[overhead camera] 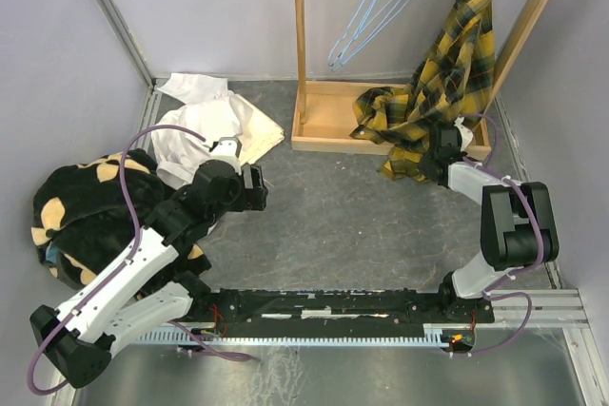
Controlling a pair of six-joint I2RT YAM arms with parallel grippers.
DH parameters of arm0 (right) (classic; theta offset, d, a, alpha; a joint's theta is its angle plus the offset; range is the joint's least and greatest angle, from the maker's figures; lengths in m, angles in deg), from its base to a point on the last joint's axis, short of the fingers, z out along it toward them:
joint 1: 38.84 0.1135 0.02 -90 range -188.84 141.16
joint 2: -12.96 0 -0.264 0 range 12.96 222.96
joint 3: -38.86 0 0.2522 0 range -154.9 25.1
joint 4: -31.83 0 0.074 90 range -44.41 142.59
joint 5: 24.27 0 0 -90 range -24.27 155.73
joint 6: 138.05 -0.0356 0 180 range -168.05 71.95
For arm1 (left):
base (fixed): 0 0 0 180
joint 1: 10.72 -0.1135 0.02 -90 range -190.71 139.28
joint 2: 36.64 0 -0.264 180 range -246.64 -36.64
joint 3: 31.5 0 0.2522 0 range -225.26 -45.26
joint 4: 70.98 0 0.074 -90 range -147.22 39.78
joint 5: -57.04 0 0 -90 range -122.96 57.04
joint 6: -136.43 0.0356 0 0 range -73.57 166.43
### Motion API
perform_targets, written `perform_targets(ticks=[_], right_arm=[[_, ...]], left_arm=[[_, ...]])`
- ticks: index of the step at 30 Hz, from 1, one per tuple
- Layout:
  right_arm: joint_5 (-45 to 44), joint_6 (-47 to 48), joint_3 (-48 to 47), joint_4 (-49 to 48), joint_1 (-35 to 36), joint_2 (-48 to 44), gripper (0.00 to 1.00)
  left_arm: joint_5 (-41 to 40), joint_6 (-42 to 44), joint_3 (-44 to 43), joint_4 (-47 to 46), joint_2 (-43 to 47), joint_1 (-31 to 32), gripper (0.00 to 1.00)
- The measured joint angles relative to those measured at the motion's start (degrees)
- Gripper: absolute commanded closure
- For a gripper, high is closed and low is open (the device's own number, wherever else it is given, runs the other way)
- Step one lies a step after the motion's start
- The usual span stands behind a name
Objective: Place the shirt on the hanger
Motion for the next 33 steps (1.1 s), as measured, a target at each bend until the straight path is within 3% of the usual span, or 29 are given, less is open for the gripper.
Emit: perform_targets(ticks=[9,21,24,27,30,33], right_arm=[[10.3,-2.0,-4.7,-5.5,3.7,3.0,1.0],[22.5,-7.0,-39.6,-11.6,4.2,22.0,0.99],[23.7,-8.2,-44.3,-13.8,4.2,26.4,0.84],[23.6,-8.5,-43.7,-14.5,4.2,28.1,0.63],[21.7,-8.4,-36.2,-16.4,4.2,26.9,0.45],[18.0,-7.9,-26.0,-17.1,4.2,23.4,0.34]], left_arm=[[0.3,0.0,0.1,-0.4,-1.1,0.0,0.04],[-0.1,0.0,0.1,-0.4,-0.9,0.0,0.04],[-0.1,0.0,0.1,-0.4,-0.7,0.0,0.04],[-0.2,0.0,0.1,-0.4,-0.1,0.0,0.04],[-0.2,0.0,0.1,-0.4,0.7,0.0,0.03],[-0.2,0.0,0.1,-0.4,1.1,0.0,0.03]])
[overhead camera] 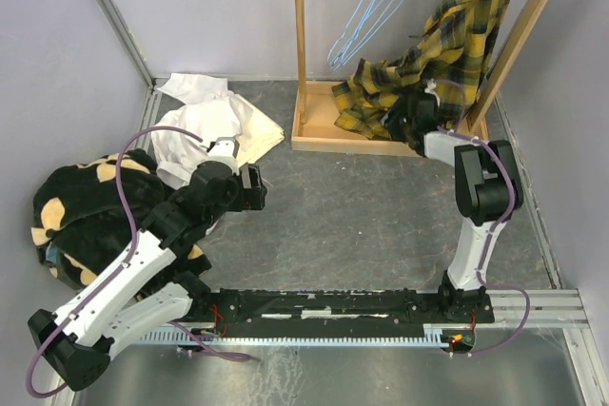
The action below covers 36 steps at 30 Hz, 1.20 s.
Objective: Place the shirt on the hanger
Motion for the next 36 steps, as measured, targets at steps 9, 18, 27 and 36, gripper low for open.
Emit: perform_targets(ticks=[9,18,27,36], right_arm=[[-15.9,4.4,20.9,1.4,-0.2,-27.8,0.22],[-21.6,12.1,29.1,8.7,4.1,-52.1,0.58],[-12.2,17.7,9.2,14.2,14.4,-54.1,0.65],[-15.2,18.0,-10.4,12.3,15.7,-37.3,0.79]], left_arm=[[0.2,0.0,0.0,0.0,-1.1,0.0,0.03],[0.4,0.0,0.0,-0.1,-1.6,0.0,0.03],[0.6,0.0,0.0,-0.2,-2.2,0.0,0.04],[0.6,0.0,0.0,-0.2,-2.1,0.0,0.04]])
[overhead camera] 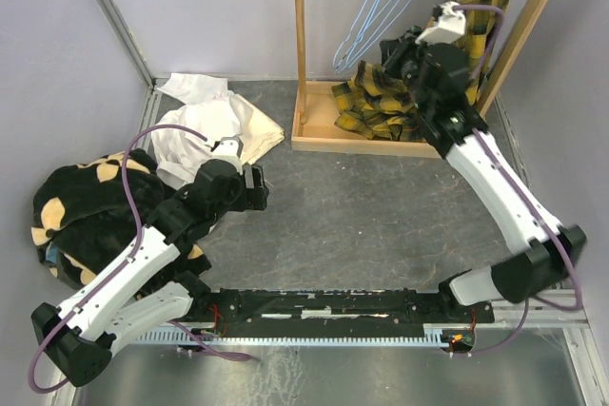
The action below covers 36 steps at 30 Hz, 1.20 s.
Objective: Place the shirt on the hanger
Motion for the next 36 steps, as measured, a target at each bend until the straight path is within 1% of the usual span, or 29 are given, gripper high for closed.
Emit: perform_targets(ticks=[4,7,10,13,16,17,18,21,24,30,36], right_arm=[[-4.8,0.6,-7.8,2.8,0.0,11.8,0.86],[-9.5,1.7,-9.4,6.8,0.0,16.6,0.9],[-16.3,3.7,-7.8,10.7,0.1,16.9,0.9],[-23.3,7.3,-6.0,12.1,0.0,15.4,0.91],[-27.0,10.8,-3.5,12.8,-1.1,12.7,0.9],[-27.1,12.2,-1.7,13.8,-3.5,10.3,0.9],[-27.1,12.3,-1.4,14.1,-4.3,9.9,0.9],[-24.1,12.1,1.1,14.9,-10.7,7.1,0.9],[-23.1,12.3,2.5,15.3,-16.2,6.1,0.9],[-17.9,14.1,2.5,16.0,-21.9,6.1,0.87],[-14.9,15.9,-1.0,17.6,-26.3,8.5,0.85]], left_arm=[[0.0,0.0,0.0,0.0,0.3,0.0,0.04],[0.0,0.0,0.0,0.0,0.4,0.0,0.04],[0.0,0.0,0.0,0.0,0.6,0.0,0.04],[0.0,0.0,0.0,0.0,0.6,0.0,0.04],[0.0,0.0,0.0,0.0,0.6,0.0,0.04],[0.0,0.0,0.0,0.0,0.6,0.0,0.04],[0.0,0.0,0.0,0.0,0.6,0.0,0.04],[0.0,0.0,0.0,0.0,0.6,0.0,0.04],[0.1,0.0,0.0,-0.1,0.6,0.0,0.04],[0.3,0.0,0.0,-0.2,0.6,0.0,0.04],[1.0,0.0,0.0,-0.2,0.3,0.0,0.04]])
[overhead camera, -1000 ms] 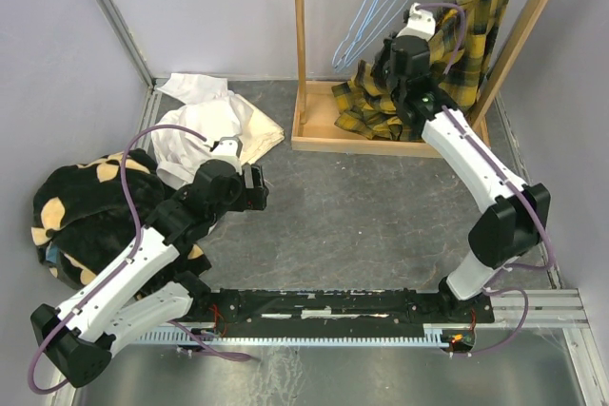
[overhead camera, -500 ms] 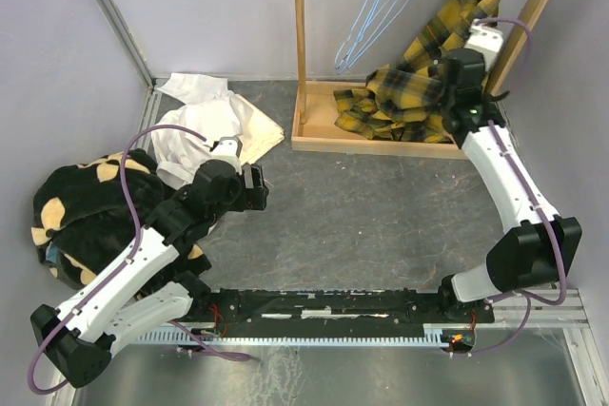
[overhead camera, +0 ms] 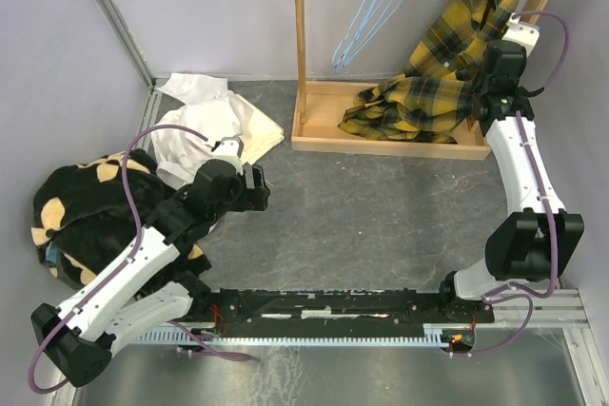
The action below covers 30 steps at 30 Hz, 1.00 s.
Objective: Place the shirt on the hanger
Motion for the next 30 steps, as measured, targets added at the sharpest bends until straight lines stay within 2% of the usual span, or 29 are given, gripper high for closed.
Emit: perform_targets(ticks=[2,6,10,14,18,24,30], right_arm=[[-0.2,0.5,-1.0,0.4,-0.9,1.0,0.82],[0.7,1.3,-1.2,1.2,-2.3,1.5,0.66],[12.0,2.8,-0.2,0.4,-2.8,-0.3,0.56],[25.2,3.8,0.7,-1.1,-0.3,-3.8,0.52],[30.9,4.3,-0.3,-2.2,7.6,-5.5,0.52],[25.5,1.5,-2.4,-3.1,16.3,-2.5,0.53],[12.8,-4.9,-2.7,-3.7,21.2,5.5,0.5]], left_arm=[[0.0,0.0,0.0,0.0,0.0,0.0,0.04],[0.0,0.0,0.0,0.0,0.0,0.0,0.04],[0.1,0.0,0.0,0.0,-0.5,0.0,0.04],[0.3,0.0,0.0,0.0,-1.1,0.0,0.04],[0.3,0.0,0.0,0.0,-1.2,0.0,0.04],[0.3,0.0,0.0,0.0,-1.2,0.0,0.04],[0.3,0.0,0.0,0.0,-1.2,0.0,0.04]])
